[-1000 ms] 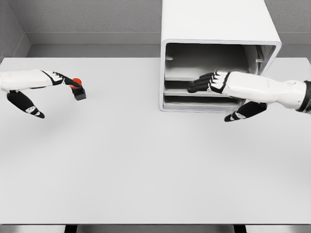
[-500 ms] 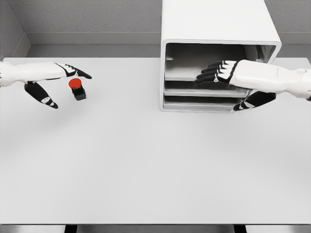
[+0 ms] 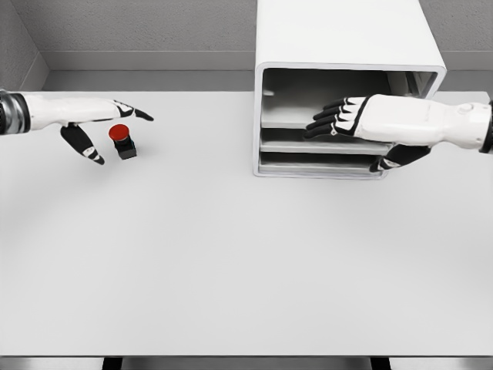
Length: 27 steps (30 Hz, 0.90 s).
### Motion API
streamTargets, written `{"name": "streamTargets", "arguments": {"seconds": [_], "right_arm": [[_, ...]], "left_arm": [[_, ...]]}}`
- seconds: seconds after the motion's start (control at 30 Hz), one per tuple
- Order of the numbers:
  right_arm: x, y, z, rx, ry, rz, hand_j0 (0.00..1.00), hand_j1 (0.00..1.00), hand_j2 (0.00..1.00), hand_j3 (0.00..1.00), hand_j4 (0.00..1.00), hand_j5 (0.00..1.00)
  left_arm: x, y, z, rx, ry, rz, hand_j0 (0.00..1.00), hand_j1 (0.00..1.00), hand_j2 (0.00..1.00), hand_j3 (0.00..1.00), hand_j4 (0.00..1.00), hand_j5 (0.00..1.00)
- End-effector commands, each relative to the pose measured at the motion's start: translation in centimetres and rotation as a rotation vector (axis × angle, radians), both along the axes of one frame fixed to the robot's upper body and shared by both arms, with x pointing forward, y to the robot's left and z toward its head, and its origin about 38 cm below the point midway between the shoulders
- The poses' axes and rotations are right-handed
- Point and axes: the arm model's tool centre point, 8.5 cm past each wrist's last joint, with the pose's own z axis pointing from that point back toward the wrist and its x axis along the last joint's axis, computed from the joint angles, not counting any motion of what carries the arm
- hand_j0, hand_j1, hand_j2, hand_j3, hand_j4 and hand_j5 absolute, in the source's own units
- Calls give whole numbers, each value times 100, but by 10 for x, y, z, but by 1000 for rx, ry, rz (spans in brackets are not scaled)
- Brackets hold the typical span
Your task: Slide open multi-storey tabletop storage cabinets and put open load switch and slide close multi-storey tabletop storage cabinets
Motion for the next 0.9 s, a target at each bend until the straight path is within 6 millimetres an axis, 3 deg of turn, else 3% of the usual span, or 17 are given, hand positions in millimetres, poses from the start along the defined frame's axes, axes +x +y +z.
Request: {"name": "streamTargets", "arguments": {"seconds": [0.0, 0.07, 0.5, 0.67, 0.87], "right_arm": [[-1, 1, -6, 0, 22, 3, 100, 100, 100, 100, 100, 100], [-3, 4, -14, -21, 47, 15, 100, 100, 100, 100, 100, 100], [7, 6, -14, -28, 59, 10, 100, 100, 100, 100, 100, 100], [14, 4, 6, -43, 34, 6, 100, 100, 100, 100, 100, 100], [23, 15, 0, -18, 49, 15, 100, 100, 100, 100, 100, 100]], "left_arm": [[5, 1, -9, 6, 17, 27, 100, 100, 100, 100, 100, 100], [11, -1, -15, 21, 25, 41, 100, 100, 100, 100, 100, 100], [17, 5, -24, 20, 46, 87, 100, 100, 100, 100, 100, 100], [22, 6, -27, 24, 54, 109, 100, 100, 100, 100, 100, 100], [26, 4, -33, 35, 65, 120, 100, 100, 100, 100, 100, 100]]}}
